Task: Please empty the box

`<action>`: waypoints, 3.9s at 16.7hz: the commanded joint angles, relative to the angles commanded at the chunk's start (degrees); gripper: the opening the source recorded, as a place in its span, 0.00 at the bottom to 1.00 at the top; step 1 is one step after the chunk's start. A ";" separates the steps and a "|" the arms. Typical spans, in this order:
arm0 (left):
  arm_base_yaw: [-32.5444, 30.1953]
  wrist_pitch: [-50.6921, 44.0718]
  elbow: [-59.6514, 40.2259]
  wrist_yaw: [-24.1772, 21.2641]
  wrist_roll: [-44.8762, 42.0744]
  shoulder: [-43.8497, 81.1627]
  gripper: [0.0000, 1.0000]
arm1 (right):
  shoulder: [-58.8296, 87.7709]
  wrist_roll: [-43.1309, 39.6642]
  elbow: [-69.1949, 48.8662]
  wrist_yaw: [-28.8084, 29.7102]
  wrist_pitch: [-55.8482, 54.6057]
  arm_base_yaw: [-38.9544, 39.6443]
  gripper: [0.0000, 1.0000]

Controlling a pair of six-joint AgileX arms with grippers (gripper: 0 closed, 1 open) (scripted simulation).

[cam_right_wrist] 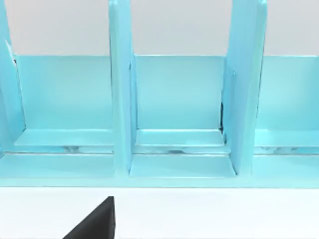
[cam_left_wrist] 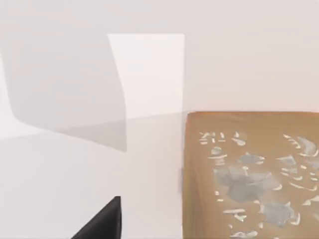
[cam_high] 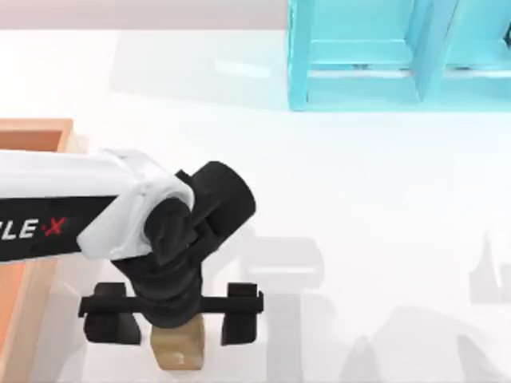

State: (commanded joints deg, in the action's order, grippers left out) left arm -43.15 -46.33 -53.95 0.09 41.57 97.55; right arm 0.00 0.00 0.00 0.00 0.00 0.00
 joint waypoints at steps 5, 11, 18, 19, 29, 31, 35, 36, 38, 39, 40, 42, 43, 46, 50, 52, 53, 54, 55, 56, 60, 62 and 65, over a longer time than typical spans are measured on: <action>-0.19 -4.25 -3.59 0.01 0.27 -1.49 1.00 | 0.00 0.00 0.00 0.00 0.00 0.00 1.00; -0.22 -18.05 -11.82 0.01 0.34 -5.62 1.00 | 0.00 0.00 0.00 0.00 0.00 0.00 1.00; 0.53 -18.99 -12.87 -0.03 -0.20 -5.75 1.00 | 0.00 0.00 0.00 0.00 0.00 0.00 1.00; 1.57 -19.33 -13.52 -0.08 -1.05 -5.27 1.00 | 0.00 0.00 0.00 0.00 0.00 0.00 1.00; 29.31 -26.87 -30.69 0.03 -28.84 5.38 1.00 | 0.00 0.00 0.00 0.00 0.00 0.00 1.00; 36.24 -28.41 -34.67 0.08 -36.37 7.55 1.00 | 0.00 0.00 0.00 0.00 0.00 0.00 1.00; 48.02 -30.57 -40.88 0.14 -49.23 10.60 1.00 | 0.00 0.00 0.00 0.00 0.00 0.00 1.00; 50.21 -30.94 -41.98 0.15 -51.59 11.13 1.00 | 0.00 0.00 0.00 0.00 0.00 0.00 1.00; 53.15 -31.51 -43.47 0.14 -54.77 11.91 1.00 | 0.00 0.00 0.00 0.00 0.00 0.00 1.00; 53.84 -31.60 -43.75 0.14 -55.53 12.03 1.00 | 0.00 0.00 0.00 0.00 0.00 0.00 1.00; 54.02 -31.61 -43.80 0.14 -55.74 12.04 1.00 | 0.00 0.00 0.00 0.00 0.00 0.00 1.00; 54.02 -31.61 -43.80 0.14 -55.74 12.04 1.00 | 0.00 0.00 0.00 0.00 0.00 0.00 1.00; 54.02 -31.61 -43.80 0.14 -55.74 12.04 1.00 | 0.00 0.00 0.00 0.00 0.00 0.00 1.00; 53.83 -30.65 -43.41 0.15 -55.64 12.66 1.00 | 0.00 0.00 0.00 0.00 0.00 0.00 1.00; 53.35 -23.54 -43.08 0.12 -55.17 19.20 1.00 | 0.00 0.00 0.00 0.00 0.00 0.00 1.00; 53.24 -19.77 -41.41 0.14 -55.09 21.06 1.00 | 0.00 0.00 0.00 0.00 0.00 0.00 1.00; 53.33 -18.15 -39.71 0.13 -55.17 21.10 1.00 | 0.00 0.00 0.00 0.00 0.00 0.00 1.00; 53.47 -16.55 -37.39 0.12 -55.30 20.52 1.00 | 0.00 0.00 0.00 0.00 0.00 0.00 1.00; 53.62 -15.07 -34.56 0.12 -55.43 19.36 1.00 | 0.00 0.00 0.00 0.00 0.00 0.00 1.00; 53.79 -13.78 -31.72 0.13 -55.56 17.98 1.00 | 0.00 0.00 0.00 0.00 0.00 0.00 1.00; 54.28 -10.00 -25.74 0.12 -56.04 15.59 1.00 | 0.00 0.00 0.00 0.00 0.00 0.00 1.00; 54.29 -9.93 -25.67 0.11 -56.06 15.59 1.00 | 0.00 0.00 0.00 0.00 0.00 0.00 1.00; 54.29 -9.93 -25.67 0.11 -56.06 15.59 0.92 | 0.00 0.00 0.00 0.00 0.00 0.00 1.00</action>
State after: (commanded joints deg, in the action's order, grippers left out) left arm 11.13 -56.26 -79.63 0.20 -14.48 113.14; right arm 0.00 0.00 0.00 0.00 0.00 0.00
